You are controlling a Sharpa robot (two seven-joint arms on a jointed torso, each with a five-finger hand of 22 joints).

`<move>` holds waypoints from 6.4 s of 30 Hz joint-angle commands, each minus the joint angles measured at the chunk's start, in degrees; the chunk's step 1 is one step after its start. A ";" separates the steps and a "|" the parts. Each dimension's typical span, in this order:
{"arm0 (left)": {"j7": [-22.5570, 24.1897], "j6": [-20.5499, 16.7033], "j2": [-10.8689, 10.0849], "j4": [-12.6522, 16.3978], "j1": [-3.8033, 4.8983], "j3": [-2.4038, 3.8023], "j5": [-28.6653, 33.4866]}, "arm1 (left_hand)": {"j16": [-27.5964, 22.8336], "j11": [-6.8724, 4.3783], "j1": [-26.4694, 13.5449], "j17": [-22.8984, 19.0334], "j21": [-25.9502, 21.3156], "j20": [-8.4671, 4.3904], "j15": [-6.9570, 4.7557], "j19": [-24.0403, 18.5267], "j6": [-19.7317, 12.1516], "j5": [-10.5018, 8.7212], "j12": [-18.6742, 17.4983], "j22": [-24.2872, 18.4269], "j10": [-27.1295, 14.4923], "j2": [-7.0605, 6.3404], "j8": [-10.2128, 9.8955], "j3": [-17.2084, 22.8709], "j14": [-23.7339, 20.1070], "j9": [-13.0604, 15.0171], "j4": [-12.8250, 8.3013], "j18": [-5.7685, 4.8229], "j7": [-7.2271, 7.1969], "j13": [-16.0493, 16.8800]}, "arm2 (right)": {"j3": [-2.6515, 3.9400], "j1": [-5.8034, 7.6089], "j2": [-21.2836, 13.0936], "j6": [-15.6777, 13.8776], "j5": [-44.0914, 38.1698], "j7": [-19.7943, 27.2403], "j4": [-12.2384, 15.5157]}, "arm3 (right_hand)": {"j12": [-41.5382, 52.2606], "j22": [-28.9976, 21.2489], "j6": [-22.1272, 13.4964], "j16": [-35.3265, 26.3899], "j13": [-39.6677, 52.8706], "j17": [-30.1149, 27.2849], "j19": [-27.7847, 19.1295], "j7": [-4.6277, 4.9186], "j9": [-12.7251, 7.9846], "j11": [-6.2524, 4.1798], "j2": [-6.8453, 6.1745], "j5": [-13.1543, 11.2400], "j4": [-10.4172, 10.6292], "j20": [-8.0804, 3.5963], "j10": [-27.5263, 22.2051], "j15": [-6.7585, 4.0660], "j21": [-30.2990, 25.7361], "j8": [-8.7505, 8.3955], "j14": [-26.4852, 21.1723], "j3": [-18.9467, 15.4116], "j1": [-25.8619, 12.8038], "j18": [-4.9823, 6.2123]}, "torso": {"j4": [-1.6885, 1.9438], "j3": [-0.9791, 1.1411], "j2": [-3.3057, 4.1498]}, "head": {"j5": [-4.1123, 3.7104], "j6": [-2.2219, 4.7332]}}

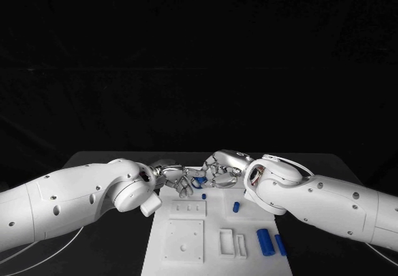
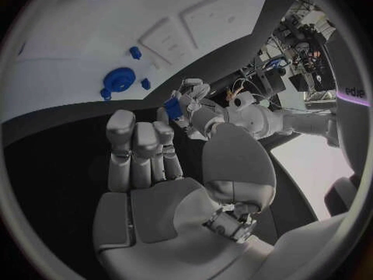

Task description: Assemble the parts on the task board

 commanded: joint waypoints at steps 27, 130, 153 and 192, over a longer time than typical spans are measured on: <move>0.36 1.57 0.51 0.25 0.20 0.04 -0.55 | 1.16 -0.11 4.78 -0.95 1.50 -1.08 0.14 -0.85 1.72 5.53 1.81 -0.20 -1.85 7.03 -0.36 -0.72 -0.72 0.16 -4.00 -0.49 -0.09 2.12 | -0.92 -0.09 0.62 2.40 -0.85 0.06 0.24 | -0.16 0.51 0.58 -0.25 0.07 0.10 0.31 0.48 0.09 -0.29 -0.64 0.32 0.00 -0.07 0.10 -0.34 -0.03 0.07 0.14 0.16 -0.30 4.94 | -0.02 0.00 0.04 | 0.13 -0.21; -14.52 15.62 7.38 -10.31 0.15 -0.33 -21.51 | 16.24 -6.51 7.89 2.24 17.66 -8.19 -7.43 7.18 14.27 9.20 18.12 -1.75 5.82 4.45 3.90 16.01 8.98 26.87 -7.17 -0.27 -6.55 10.47 | 2.71 4.02 -2.33 -10.61 47.06 22.09 -15.35 | -32.22 -15.13 -14.68 -39.61 -30.10 -21.97 -32.71 8.09 -0.95 9.92 0.48 21.00 -3.54 12.47 -21.56 13.53 -33.29 -5.03 -24.82 -7.16 -3.88 -0.05 | -0.04 0.03 0.11 | 0.95 -3.74; -14.13 17.05 8.56 -11.11 -0.10 -1.57 -22.40 | 21.53 -7.93 2.96 2.85 22.38 -9.22 -8.73 7.41 18.28 19.63 25.03 -3.38 5.33 6.51 1.32 16.06 9.66 34.46 -9.23 0.11 -7.95 13.08 | 2.71 4.11 -1.34 -8.91 48.09 22.18 -16.95 | -43.89 -18.72 -15.06 -49.04 -48.84 -31.98 -38.89 7.99 -0.89 11.23 1.63 20.70 -3.54 15.90 -16.57 15.96 -38.97 -3.25 -26.13 -9.31 -1.86 0.40 | -0.03 -0.03 0.07 | 0.87 -4.81; -13.21 11.04 5.73 -6.42 -1.46 -1.80 -27.42 | 22.28 -8.07 2.59 2.71 22.01 -9.09 -8.79 7.88 18.68 19.47 26.10 -3.61 4.94 6.54 0.60 16.50 9.59 35.95 -9.38 0.12 -8.09 13.41 | 2.71 4.08 -0.94 -7.95 48.17 21.93 -17.17 | -44.32 -18.84 -15.15 -49.40 -50.85 -33.02 -39.39 8.03 -1.21 11.38 1.84 21.11 -3.36 16.39 -16.07 16.14 -39.29 -3.14 -26.00 -10.25 -2.55 0.76 | -0.09 -0.01 0.06 | 0.85 -5.12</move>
